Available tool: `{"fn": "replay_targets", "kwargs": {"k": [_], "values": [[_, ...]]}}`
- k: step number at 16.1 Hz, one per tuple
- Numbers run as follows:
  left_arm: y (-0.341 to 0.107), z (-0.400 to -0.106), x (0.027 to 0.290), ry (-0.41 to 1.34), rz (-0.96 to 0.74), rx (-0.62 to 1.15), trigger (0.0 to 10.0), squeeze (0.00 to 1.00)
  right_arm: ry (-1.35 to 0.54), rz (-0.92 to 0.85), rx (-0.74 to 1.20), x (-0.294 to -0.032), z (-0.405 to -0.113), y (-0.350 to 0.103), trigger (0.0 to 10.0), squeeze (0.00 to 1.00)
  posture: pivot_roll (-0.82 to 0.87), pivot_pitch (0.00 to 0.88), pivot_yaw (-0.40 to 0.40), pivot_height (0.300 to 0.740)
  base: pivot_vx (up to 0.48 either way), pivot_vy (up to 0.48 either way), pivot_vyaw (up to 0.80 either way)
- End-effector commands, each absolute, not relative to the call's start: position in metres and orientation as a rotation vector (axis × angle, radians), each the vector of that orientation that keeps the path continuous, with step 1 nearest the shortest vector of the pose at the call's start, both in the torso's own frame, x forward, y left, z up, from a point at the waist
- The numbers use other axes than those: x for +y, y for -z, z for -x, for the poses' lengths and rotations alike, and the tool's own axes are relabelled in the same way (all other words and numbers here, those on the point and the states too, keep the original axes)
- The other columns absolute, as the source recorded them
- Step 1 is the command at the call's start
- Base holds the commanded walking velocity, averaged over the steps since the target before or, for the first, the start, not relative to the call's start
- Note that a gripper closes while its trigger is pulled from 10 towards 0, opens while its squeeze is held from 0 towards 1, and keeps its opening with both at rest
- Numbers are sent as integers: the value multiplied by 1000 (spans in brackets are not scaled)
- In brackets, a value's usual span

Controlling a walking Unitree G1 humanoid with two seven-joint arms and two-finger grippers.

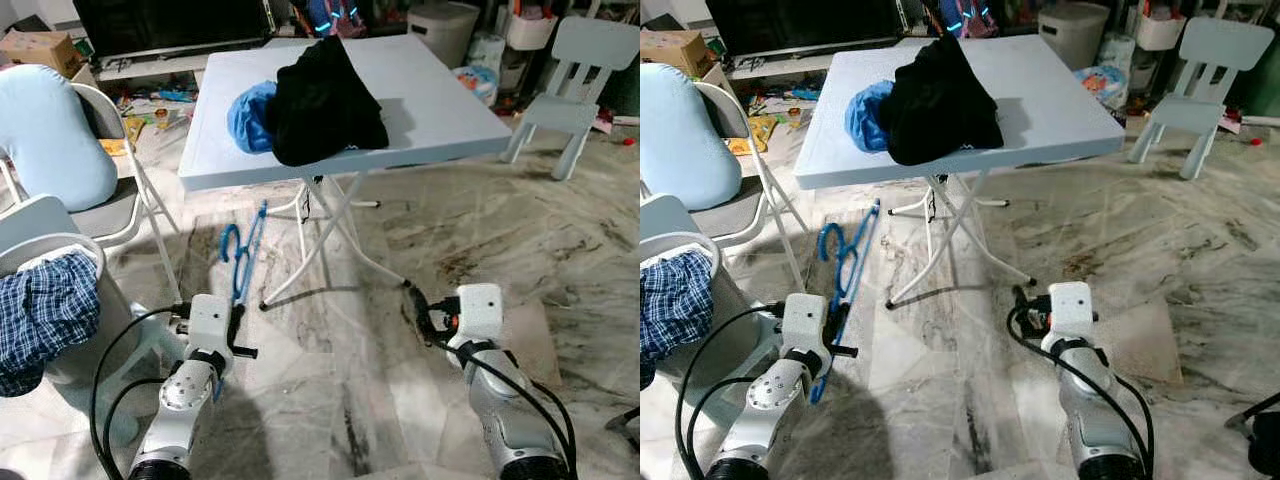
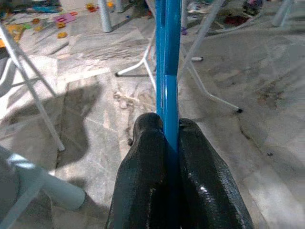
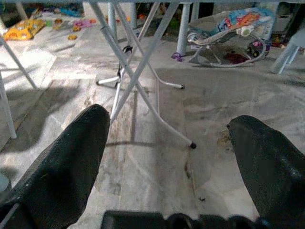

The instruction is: Hang hanger

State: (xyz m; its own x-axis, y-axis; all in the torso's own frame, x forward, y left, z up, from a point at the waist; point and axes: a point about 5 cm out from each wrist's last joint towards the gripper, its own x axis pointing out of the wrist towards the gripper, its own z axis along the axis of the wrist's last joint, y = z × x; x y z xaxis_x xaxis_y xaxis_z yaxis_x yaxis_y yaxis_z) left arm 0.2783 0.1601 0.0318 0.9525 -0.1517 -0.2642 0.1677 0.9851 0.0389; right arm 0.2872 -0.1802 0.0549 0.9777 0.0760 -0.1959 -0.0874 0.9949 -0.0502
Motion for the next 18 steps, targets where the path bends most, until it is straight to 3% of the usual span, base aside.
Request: {"fn": "replay_targets", "kwargs": {"k": [1,3,5,9,12,18], "values": [[-33,-280,159,233,-82,277,10000,0,-90,84,191,-181,-287,-55,10000,0,-91,0,49,740,0,0,0],[-35,-271,143,519,-151,304,10000,0,-113,191,166,-193,-291,-60,10000,0,-90,11,50,740,0,0,0],[-47,-267,132,714,-191,280,10000,0,-271,399,117,-197,-295,-74,10000,0,-98,30,58,740,0,0,0],[-56,-267,128,929,-388,243,10000,0,-699,697,227,-222,-279,-83,10000,0,-105,47,67,740,0,0,0],[-52,-252,122,1157,-549,262,10000,0,-871,891,344,-251,-273,-95,10000,0,-117,51,73,740,0,0,0],[-58,-254,114,1233,-609,202,10000,0,-1137,872,437,-232,-269,-98,10000,0,-116,54,83,740,0,0,0]]}}
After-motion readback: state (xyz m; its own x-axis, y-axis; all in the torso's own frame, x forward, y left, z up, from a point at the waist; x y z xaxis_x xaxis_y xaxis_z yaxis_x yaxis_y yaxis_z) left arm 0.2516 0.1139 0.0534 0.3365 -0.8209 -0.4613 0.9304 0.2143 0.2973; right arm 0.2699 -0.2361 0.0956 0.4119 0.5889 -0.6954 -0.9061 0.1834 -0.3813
